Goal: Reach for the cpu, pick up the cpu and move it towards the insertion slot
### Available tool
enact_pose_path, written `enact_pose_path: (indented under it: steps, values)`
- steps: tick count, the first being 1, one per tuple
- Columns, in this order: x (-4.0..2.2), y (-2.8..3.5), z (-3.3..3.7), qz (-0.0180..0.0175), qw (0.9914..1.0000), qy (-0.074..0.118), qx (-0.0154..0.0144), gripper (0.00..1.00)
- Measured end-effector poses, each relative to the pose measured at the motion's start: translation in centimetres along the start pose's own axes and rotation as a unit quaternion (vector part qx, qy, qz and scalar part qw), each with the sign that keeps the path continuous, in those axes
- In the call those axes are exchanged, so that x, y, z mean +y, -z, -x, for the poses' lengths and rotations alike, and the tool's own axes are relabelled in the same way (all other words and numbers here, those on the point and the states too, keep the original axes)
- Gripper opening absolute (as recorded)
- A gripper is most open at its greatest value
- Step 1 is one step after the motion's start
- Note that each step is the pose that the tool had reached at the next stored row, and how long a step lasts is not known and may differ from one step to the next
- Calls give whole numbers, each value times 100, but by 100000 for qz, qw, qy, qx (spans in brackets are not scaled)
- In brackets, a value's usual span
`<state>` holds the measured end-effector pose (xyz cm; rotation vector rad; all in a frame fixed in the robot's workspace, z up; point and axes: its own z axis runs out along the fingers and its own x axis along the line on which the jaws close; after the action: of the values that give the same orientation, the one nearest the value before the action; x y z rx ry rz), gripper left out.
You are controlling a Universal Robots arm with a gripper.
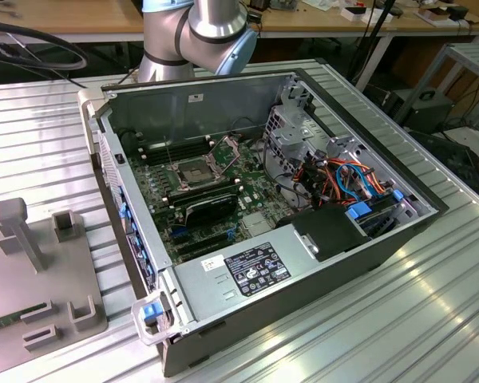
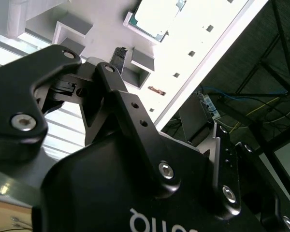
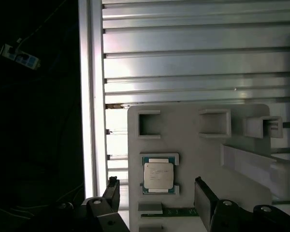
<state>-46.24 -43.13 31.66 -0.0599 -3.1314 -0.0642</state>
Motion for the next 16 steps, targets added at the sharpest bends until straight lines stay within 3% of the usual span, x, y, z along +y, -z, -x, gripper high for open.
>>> enact_pose_path:
  steps: [6, 16]
  values:
    - [-1, -9, 0, 11, 100000, 1, -10, 72]
    - [-63, -123, 3, 5, 100000, -1, 26, 72]
